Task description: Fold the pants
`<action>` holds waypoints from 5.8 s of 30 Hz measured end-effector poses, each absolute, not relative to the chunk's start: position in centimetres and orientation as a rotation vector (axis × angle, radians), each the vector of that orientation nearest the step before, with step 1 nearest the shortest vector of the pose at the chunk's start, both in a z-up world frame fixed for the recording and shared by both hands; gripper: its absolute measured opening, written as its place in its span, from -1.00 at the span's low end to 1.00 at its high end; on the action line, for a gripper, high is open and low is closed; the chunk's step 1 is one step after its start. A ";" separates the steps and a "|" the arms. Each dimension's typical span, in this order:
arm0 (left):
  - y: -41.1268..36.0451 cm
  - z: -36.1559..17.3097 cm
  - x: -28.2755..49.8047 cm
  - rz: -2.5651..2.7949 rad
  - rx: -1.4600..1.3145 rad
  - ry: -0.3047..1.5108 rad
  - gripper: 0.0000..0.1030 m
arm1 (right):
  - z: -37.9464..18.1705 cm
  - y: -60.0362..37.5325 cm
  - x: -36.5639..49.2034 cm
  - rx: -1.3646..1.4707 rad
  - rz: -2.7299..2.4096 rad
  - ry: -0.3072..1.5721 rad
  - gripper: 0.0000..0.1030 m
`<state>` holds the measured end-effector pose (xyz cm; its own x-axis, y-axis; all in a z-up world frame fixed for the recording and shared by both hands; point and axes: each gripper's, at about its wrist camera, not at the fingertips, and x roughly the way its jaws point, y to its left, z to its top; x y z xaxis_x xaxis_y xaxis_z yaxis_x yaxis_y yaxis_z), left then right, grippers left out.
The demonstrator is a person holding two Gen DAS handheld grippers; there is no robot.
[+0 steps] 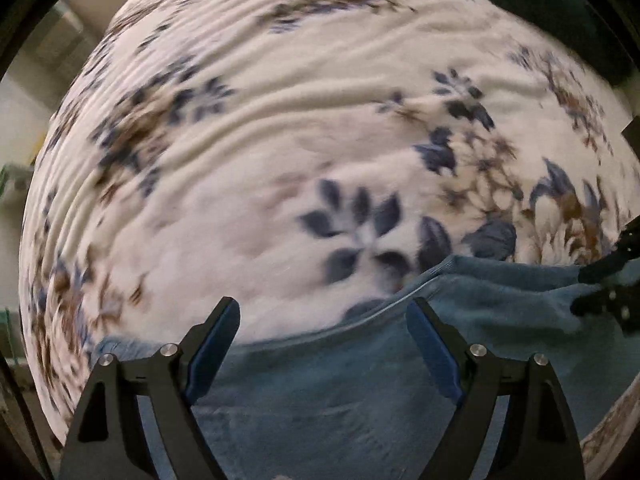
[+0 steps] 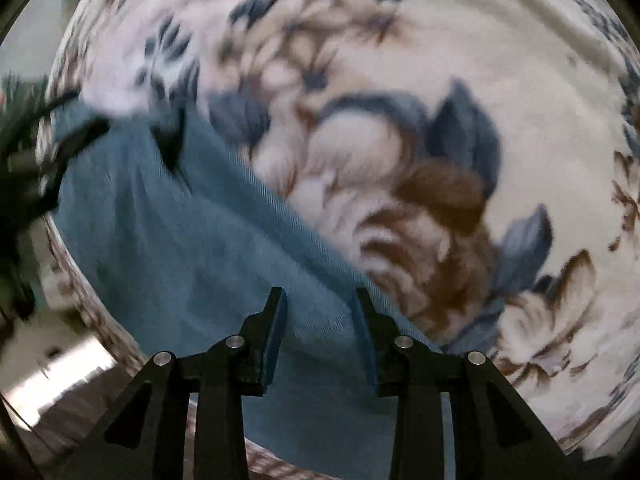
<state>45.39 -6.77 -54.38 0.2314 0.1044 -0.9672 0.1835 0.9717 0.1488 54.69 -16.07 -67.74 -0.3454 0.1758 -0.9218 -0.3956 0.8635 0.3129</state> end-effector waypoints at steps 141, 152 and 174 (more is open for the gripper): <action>-1.7 -53.4 37.0 -0.057 -0.250 1.496 1.00 | -59.2 -28.9 32.6 0.581 0.011 1.364 0.61; -4.9 -59.0 32.2 -0.028 0.087 1.656 0.92 | -70.7 -37.7 28.4 0.703 -0.125 1.679 0.61; -2.7 -57.6 32.3 -0.012 0.009 1.657 0.92 | -71.9 -40.0 26.6 0.653 -0.067 1.769 0.63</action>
<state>32.27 -2.65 -57.60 -0.0861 -0.0012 -0.9963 0.0135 0.9999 -0.0024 26.59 -40.02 -71.90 -0.1543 0.3917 -0.9071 0.4594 0.8412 0.2851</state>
